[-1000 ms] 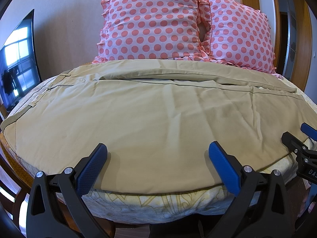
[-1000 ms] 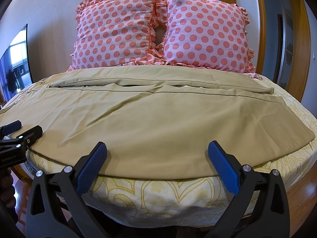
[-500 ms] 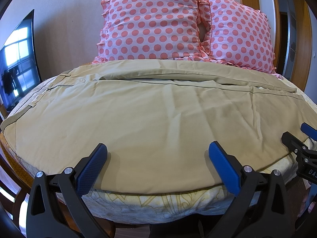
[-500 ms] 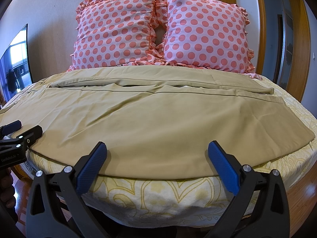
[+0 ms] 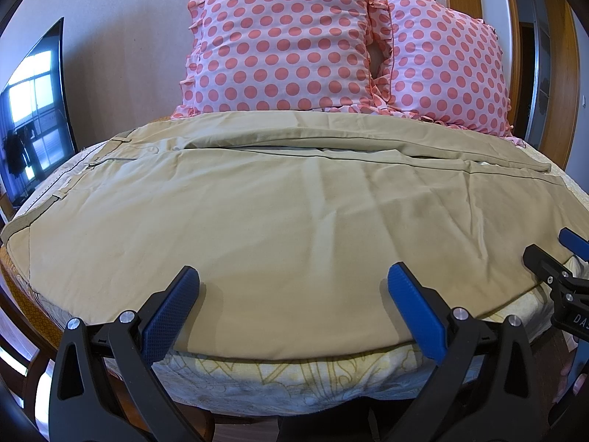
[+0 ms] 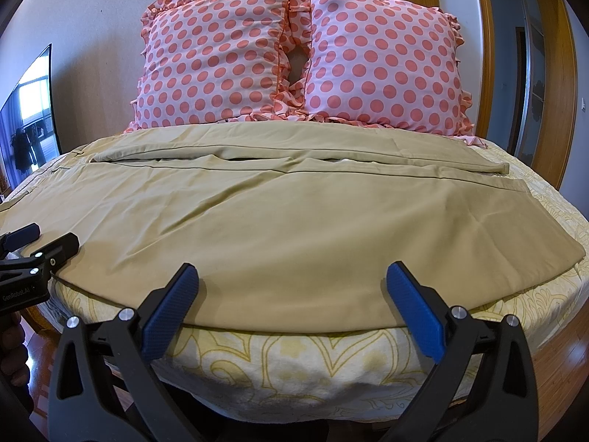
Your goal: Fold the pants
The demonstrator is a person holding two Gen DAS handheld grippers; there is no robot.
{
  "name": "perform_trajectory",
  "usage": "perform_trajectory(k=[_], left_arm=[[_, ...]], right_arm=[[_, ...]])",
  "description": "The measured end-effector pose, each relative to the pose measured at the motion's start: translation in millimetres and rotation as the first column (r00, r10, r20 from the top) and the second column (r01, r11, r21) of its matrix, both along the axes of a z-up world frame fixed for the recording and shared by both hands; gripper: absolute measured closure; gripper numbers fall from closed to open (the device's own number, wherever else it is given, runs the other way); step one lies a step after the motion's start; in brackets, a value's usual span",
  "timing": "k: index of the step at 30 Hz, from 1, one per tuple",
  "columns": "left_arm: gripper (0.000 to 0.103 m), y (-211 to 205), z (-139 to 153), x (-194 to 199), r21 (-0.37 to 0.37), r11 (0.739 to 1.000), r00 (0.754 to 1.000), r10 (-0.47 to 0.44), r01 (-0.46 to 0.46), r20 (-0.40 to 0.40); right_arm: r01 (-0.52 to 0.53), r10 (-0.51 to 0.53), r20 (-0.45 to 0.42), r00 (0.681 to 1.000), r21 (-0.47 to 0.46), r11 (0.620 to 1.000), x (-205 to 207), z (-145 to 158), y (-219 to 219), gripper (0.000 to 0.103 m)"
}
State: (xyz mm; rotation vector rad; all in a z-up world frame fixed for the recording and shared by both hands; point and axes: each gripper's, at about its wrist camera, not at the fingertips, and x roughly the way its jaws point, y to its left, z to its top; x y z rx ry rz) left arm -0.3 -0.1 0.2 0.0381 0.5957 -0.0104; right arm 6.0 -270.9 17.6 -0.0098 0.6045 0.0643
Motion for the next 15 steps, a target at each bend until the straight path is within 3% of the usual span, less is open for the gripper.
perform_trajectory(k=[15], left_arm=[[0.001,0.2,-0.1,-0.6,-0.001,1.0,1.0,-0.001,0.001,0.004]], right_arm=[[0.002,-0.002,0.01,1.0,0.001,1.0,-3.2,0.3,-0.2,0.002]])
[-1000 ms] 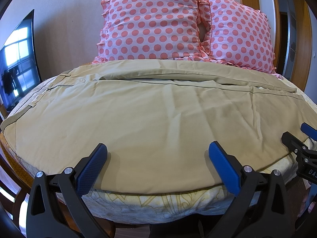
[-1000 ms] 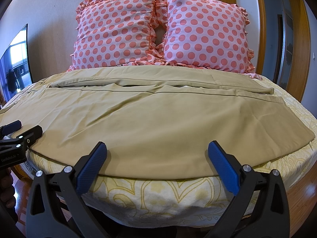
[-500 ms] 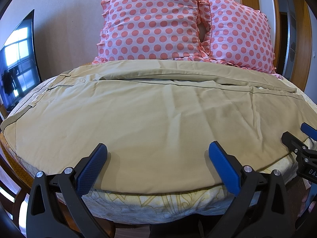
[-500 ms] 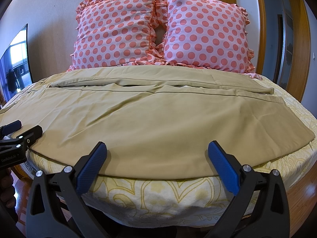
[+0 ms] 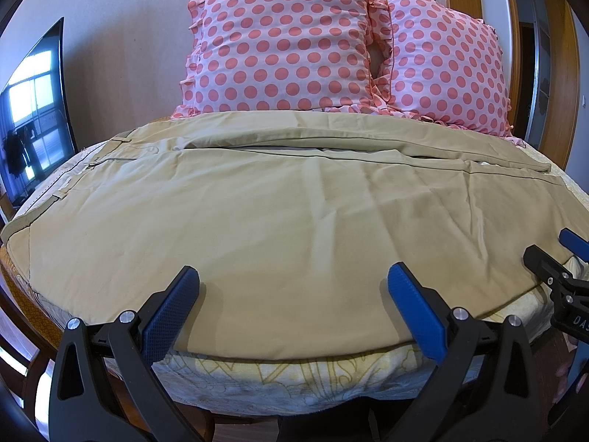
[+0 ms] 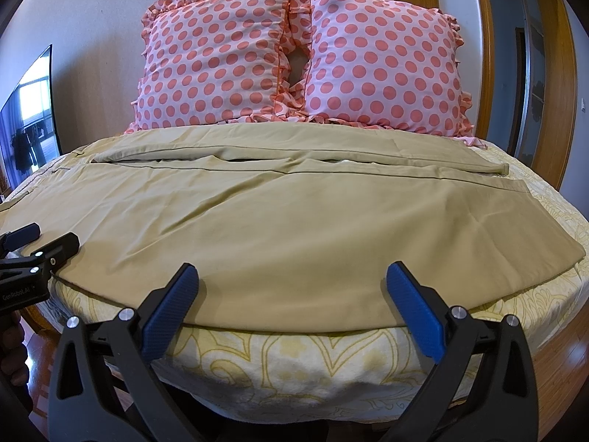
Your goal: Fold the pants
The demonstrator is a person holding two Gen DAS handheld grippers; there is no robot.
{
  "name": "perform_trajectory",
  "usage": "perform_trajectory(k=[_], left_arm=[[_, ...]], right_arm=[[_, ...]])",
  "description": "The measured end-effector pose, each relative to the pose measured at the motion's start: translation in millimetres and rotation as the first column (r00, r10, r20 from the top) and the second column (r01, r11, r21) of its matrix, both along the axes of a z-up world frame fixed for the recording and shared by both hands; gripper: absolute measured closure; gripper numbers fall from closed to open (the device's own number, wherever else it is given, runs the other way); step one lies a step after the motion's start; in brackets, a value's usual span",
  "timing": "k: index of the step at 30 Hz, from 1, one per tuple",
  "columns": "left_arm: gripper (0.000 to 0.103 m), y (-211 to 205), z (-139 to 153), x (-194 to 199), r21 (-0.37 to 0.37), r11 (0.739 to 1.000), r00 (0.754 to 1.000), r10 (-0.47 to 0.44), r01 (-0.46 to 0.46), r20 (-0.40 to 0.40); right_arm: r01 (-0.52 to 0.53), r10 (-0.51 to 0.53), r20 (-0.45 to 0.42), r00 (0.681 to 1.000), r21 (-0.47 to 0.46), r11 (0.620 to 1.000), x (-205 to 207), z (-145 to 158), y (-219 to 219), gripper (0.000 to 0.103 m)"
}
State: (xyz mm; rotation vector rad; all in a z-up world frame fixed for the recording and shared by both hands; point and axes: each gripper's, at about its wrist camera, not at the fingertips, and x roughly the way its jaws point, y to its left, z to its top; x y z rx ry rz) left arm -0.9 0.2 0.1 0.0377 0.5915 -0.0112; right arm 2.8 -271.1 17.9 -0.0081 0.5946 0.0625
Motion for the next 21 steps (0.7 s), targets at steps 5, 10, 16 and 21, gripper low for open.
perform_trajectory(k=[5,10,16,21], left_arm=[[0.001,-4.0,15.9,-2.6,0.012,1.0,1.0,0.017,-0.016,-0.019],[0.001,5.8,57.1,17.5,-0.011,0.999,0.997,0.031,-0.03,0.073],[0.001,13.2,86.0,74.5,0.012,0.997,0.989,0.079,-0.081,0.124],[0.001,27.3,90.6,113.2,-0.032,0.993,0.987,0.116,-0.113,0.114]], right_arm=[[-0.05,0.053,-0.078,0.995,0.039,0.998,17.0,20.1,-11.6,0.002],[0.068,-0.068,-0.003,0.998,0.084,0.994,60.3,78.4,-58.7,0.002],[0.363,-0.354,-0.084,0.931,0.155,0.919,186.7,100.2,-147.3,0.002],[0.567,-0.521,-0.254,0.815,0.161,0.808,292.4,71.0,-216.5,0.035]])
